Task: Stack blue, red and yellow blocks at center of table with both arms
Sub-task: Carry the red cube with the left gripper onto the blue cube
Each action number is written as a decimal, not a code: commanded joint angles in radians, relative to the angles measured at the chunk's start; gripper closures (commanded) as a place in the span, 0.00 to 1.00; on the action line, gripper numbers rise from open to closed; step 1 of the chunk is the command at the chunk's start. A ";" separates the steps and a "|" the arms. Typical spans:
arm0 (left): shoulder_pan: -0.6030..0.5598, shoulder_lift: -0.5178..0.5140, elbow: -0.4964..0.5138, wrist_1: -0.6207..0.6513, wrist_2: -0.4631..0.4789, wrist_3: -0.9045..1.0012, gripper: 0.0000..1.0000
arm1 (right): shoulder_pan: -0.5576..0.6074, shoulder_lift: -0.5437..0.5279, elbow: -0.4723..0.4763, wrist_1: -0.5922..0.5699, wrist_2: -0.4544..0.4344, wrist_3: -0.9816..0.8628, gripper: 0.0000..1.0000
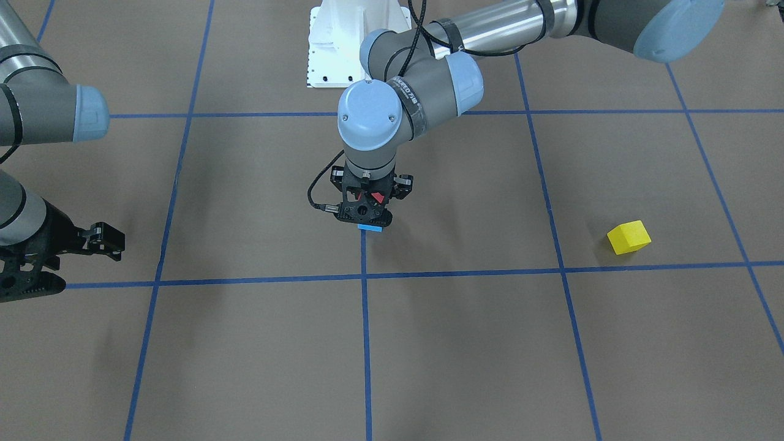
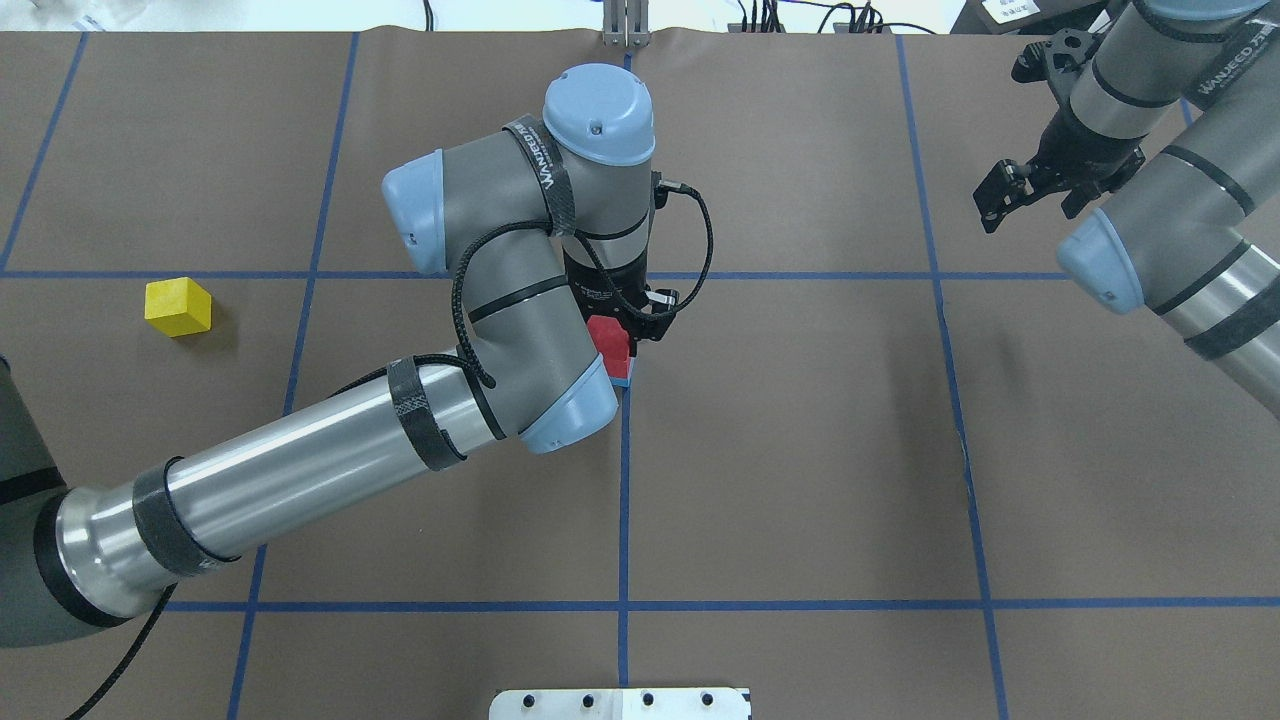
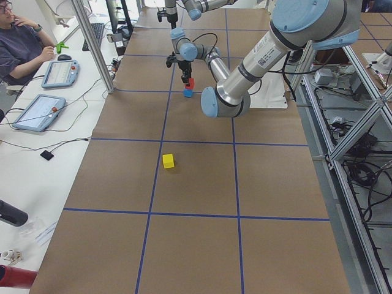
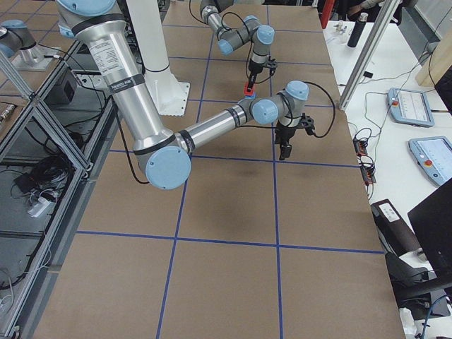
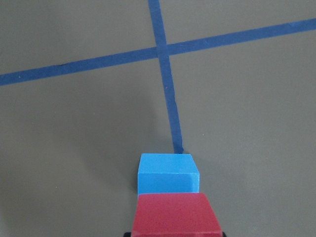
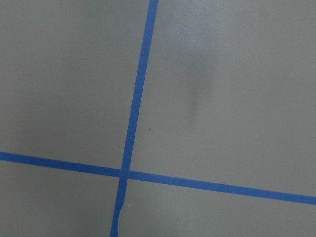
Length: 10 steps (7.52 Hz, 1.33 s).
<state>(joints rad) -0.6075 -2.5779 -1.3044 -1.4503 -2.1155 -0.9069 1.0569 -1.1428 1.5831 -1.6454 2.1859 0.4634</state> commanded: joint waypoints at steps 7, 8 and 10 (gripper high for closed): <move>-0.009 -0.002 0.004 -0.027 0.014 -0.009 0.74 | 0.000 -0.002 -0.005 -0.001 0.000 -0.002 0.01; -0.009 -0.002 0.004 -0.033 0.014 -0.015 0.44 | 0.000 0.000 -0.005 -0.001 0.002 -0.002 0.01; -0.009 -0.001 0.004 -0.036 0.029 -0.014 0.10 | 0.000 -0.002 -0.005 -0.001 0.002 -0.002 0.01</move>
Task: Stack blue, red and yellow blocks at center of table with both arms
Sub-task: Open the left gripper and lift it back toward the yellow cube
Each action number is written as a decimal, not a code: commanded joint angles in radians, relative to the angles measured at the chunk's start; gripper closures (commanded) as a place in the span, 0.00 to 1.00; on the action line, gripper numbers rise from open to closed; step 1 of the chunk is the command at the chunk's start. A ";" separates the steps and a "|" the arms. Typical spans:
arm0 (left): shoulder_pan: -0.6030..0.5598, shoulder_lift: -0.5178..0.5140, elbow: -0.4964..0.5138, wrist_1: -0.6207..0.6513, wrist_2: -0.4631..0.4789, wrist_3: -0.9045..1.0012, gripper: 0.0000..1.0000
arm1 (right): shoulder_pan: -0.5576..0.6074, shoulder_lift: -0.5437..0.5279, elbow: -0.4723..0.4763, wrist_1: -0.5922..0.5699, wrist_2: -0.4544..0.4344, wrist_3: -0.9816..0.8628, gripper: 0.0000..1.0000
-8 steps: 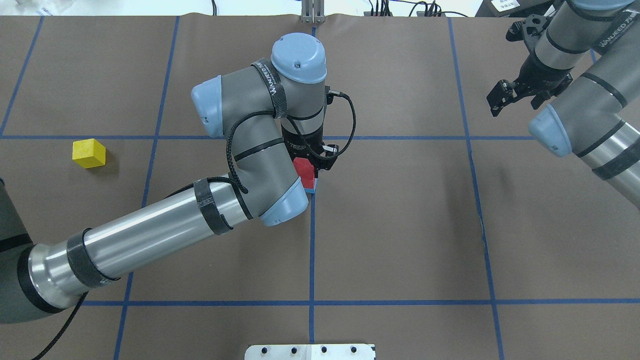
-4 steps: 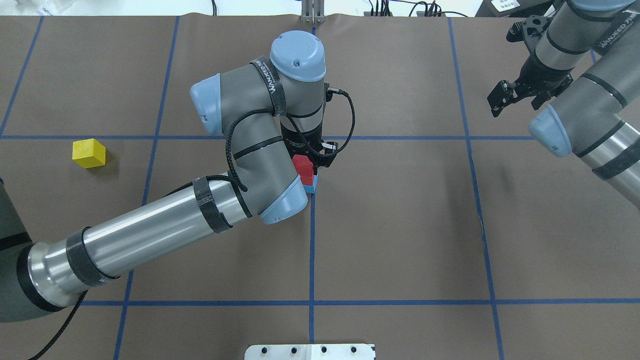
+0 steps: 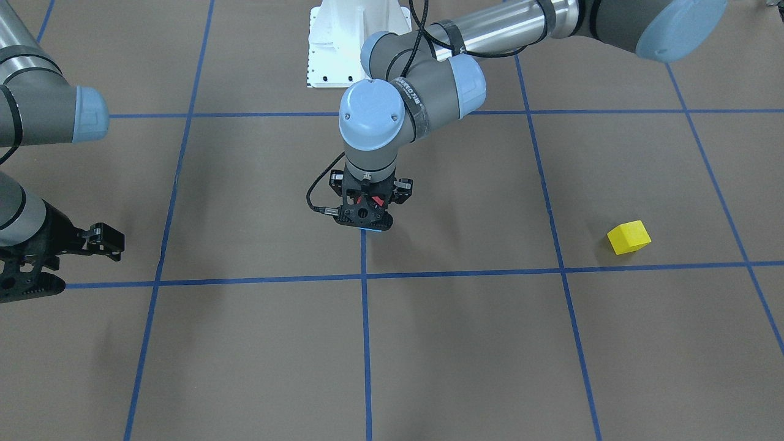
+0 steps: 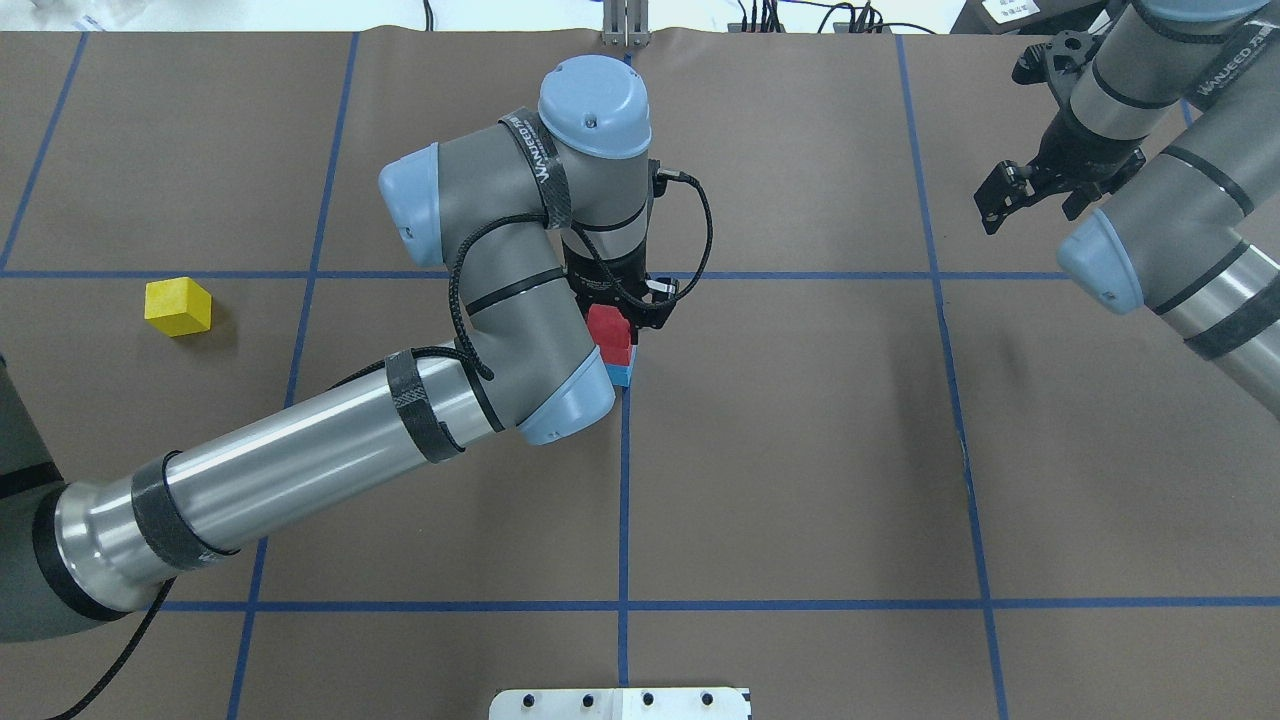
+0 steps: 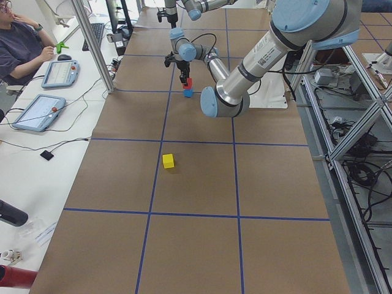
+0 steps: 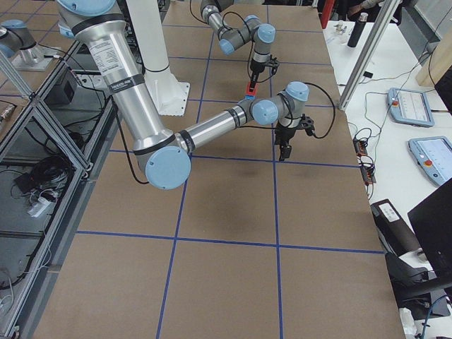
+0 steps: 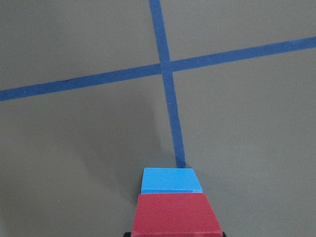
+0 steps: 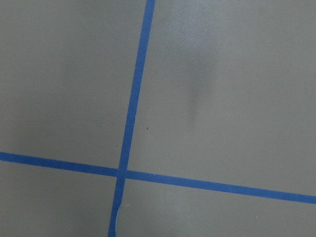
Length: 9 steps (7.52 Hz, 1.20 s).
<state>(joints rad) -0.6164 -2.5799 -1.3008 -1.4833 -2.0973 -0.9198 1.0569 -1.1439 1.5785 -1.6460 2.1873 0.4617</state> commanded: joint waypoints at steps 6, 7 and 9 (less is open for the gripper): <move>-0.031 0.027 -0.105 0.017 0.014 -0.002 0.01 | 0.002 -0.002 0.002 0.002 0.000 0.000 0.01; -0.063 0.102 -0.255 0.082 0.010 0.005 0.01 | 0.002 -0.002 0.005 0.000 0.000 0.000 0.01; -0.171 0.333 -0.572 0.181 0.008 0.123 0.01 | 0.005 -0.002 0.006 0.002 0.000 -0.002 0.01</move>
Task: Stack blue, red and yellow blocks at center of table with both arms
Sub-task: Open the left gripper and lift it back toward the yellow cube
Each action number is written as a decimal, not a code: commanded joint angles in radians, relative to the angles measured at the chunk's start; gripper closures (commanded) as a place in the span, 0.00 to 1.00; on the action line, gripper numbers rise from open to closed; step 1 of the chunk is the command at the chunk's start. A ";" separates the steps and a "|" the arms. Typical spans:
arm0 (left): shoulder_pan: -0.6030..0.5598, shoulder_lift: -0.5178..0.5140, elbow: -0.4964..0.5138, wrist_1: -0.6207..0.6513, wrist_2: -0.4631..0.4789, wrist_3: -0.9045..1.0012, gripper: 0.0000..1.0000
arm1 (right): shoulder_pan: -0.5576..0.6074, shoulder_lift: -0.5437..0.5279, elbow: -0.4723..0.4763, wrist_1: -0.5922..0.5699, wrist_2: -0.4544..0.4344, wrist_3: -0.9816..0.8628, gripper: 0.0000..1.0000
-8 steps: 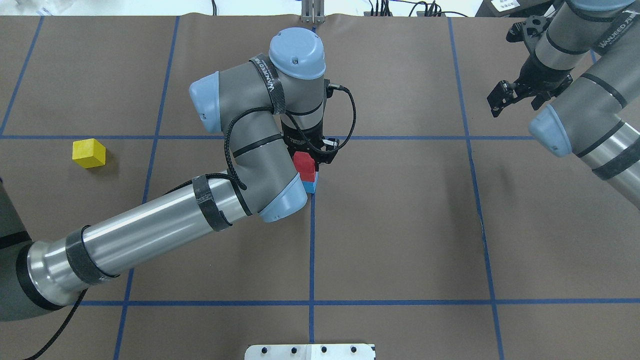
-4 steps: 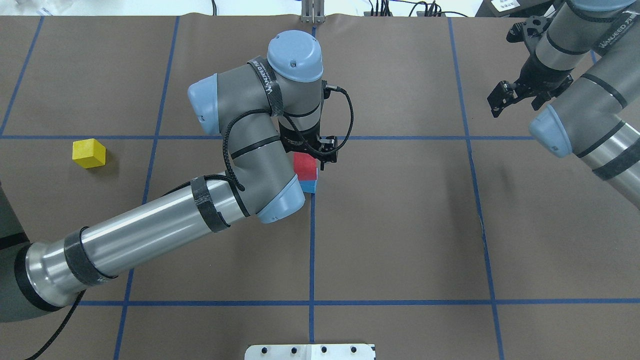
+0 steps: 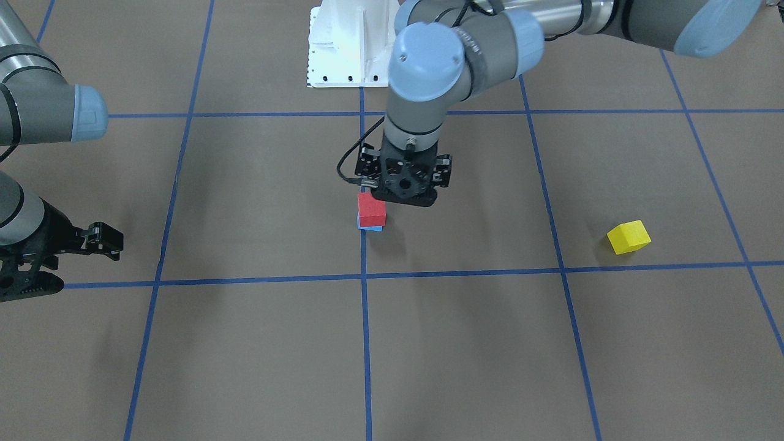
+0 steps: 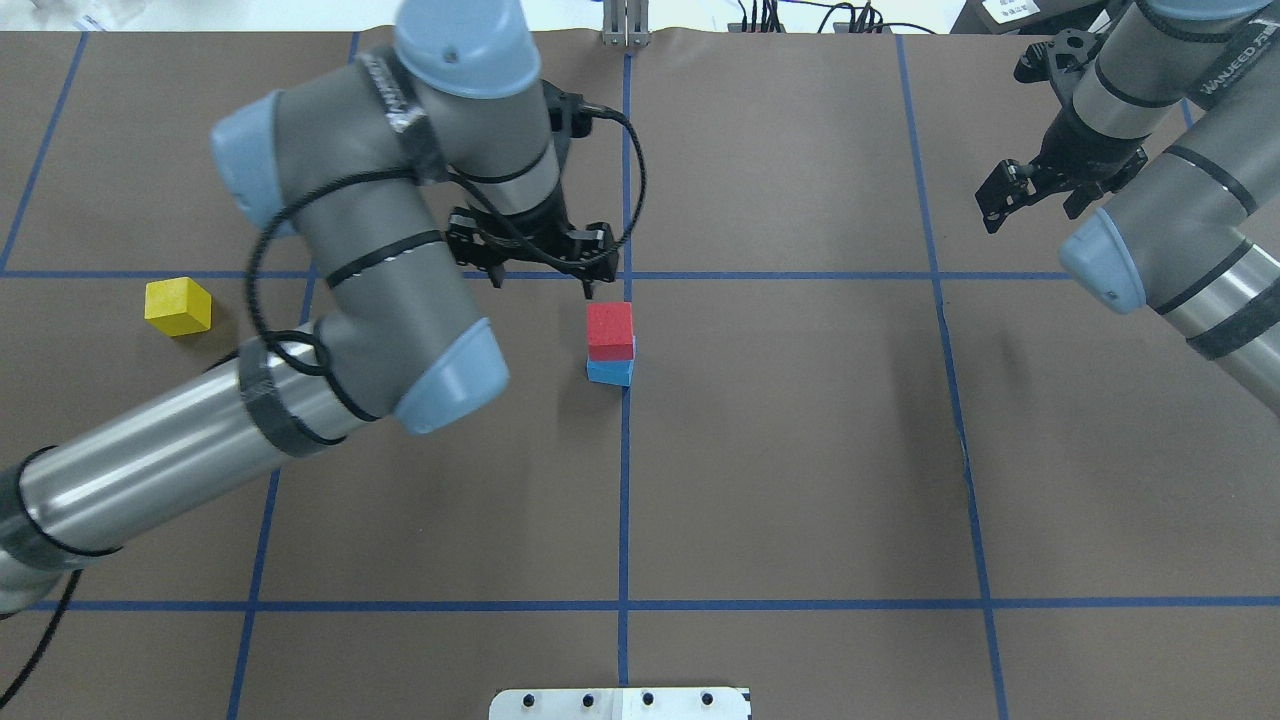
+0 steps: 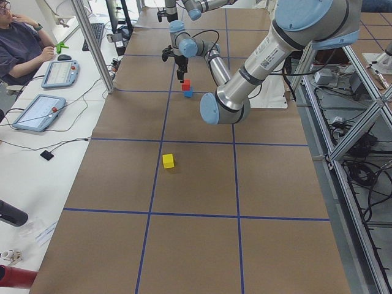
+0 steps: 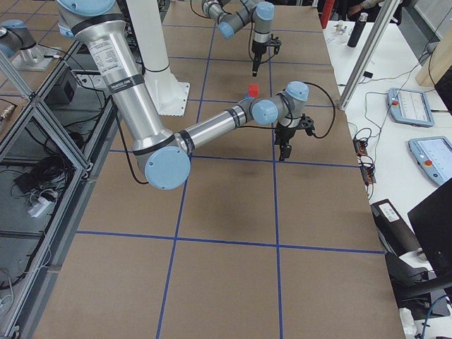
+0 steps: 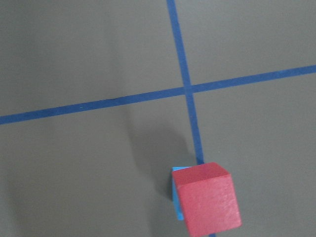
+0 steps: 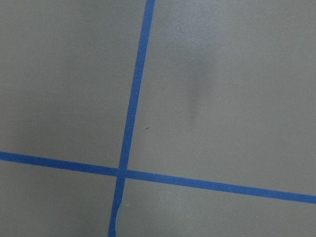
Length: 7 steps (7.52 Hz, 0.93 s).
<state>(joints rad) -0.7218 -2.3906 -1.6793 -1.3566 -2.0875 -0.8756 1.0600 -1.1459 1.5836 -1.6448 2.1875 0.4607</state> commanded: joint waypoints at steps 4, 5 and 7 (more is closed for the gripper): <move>-0.343 0.554 -0.249 0.004 -0.032 0.351 0.00 | 0.002 0.002 0.006 0.000 0.000 0.006 0.01; -0.356 0.627 -0.200 -0.151 -0.032 0.333 0.00 | 0.002 0.003 0.006 0.000 0.000 0.006 0.01; -0.344 0.659 0.023 -0.519 -0.025 0.145 0.00 | 0.002 0.008 0.007 0.002 0.000 0.007 0.01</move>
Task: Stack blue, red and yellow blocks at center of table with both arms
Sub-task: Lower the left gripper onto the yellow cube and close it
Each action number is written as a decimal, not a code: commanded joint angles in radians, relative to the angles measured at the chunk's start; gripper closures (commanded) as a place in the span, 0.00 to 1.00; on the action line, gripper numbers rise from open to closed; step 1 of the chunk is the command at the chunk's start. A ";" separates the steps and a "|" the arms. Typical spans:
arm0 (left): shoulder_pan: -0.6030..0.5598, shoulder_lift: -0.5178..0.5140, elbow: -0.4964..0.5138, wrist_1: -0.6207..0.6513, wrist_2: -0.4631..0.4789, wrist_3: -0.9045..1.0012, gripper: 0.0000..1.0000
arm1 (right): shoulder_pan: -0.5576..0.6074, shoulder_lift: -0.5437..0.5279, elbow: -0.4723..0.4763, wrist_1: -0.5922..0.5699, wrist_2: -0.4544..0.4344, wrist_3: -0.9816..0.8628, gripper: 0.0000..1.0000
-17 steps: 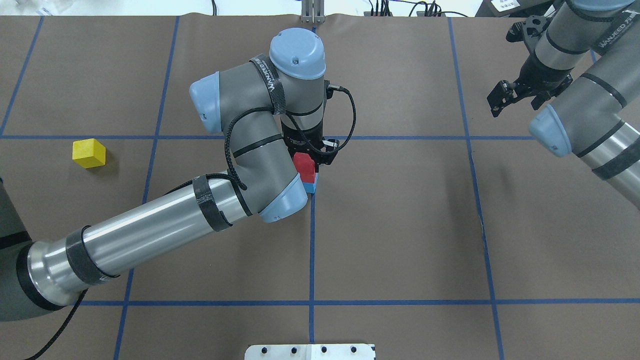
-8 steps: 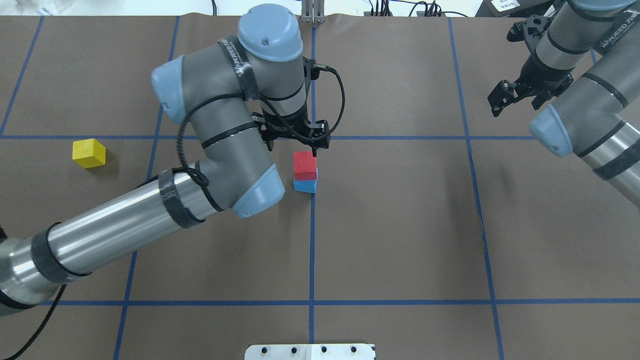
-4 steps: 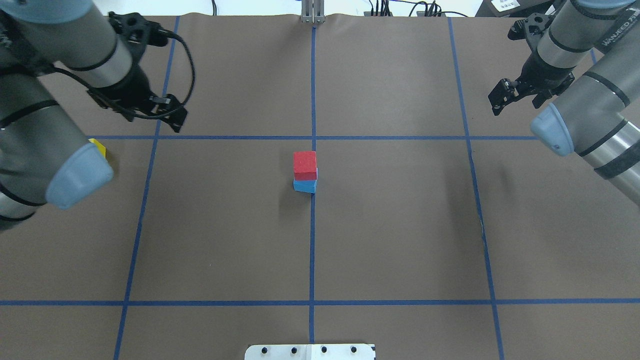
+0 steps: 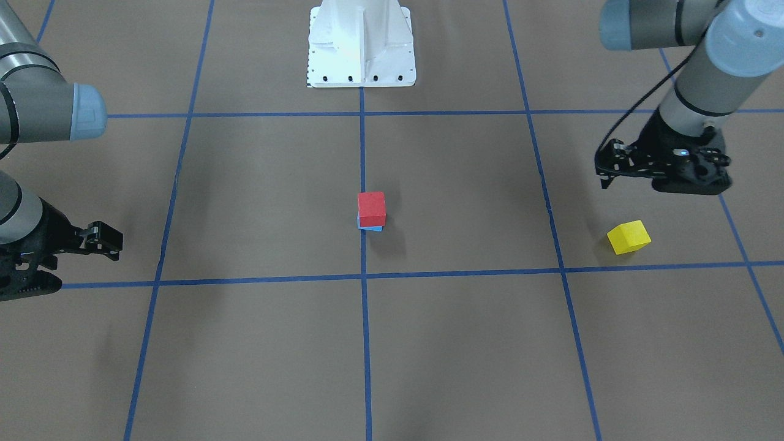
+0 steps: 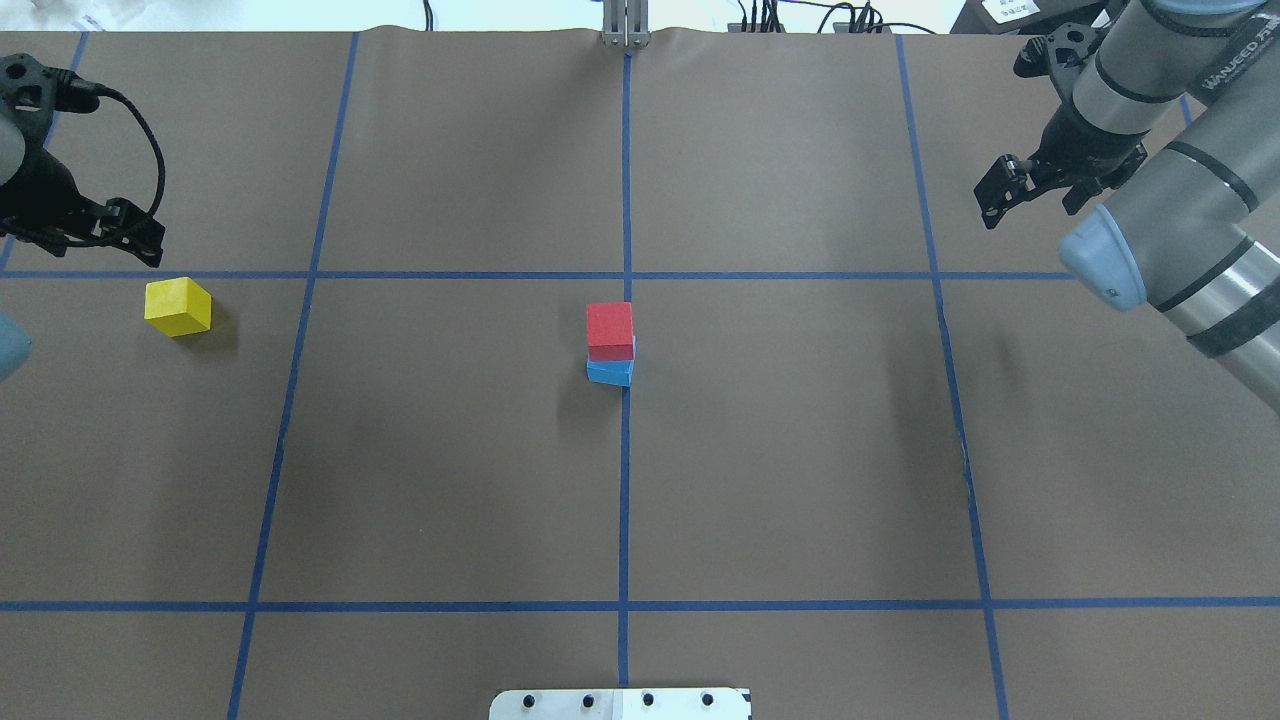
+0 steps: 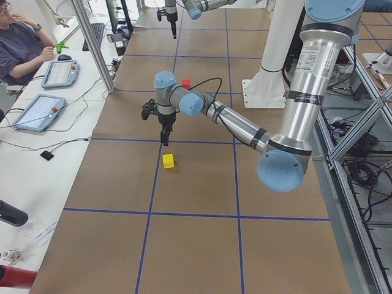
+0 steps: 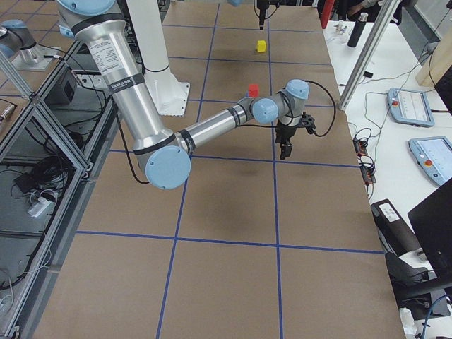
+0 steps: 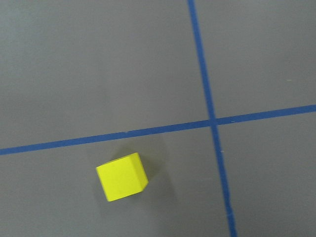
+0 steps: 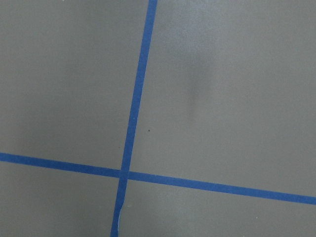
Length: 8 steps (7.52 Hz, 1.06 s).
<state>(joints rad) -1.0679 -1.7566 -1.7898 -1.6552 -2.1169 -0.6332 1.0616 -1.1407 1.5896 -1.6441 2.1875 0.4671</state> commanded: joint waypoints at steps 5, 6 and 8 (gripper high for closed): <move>0.113 -0.021 0.201 -0.267 0.069 -0.258 0.01 | 0.000 0.001 0.000 0.001 -0.002 -0.002 0.01; 0.126 -0.020 0.202 -0.267 0.083 -0.258 0.01 | 0.000 -0.001 0.001 0.001 -0.002 -0.004 0.01; 0.128 -0.006 0.201 -0.267 0.077 -0.221 0.01 | 0.001 -0.001 0.003 0.001 -0.002 -0.002 0.01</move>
<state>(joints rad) -0.9442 -1.7684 -1.5885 -1.9228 -2.0382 -0.8763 1.0624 -1.1410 1.5909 -1.6429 2.1859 0.4645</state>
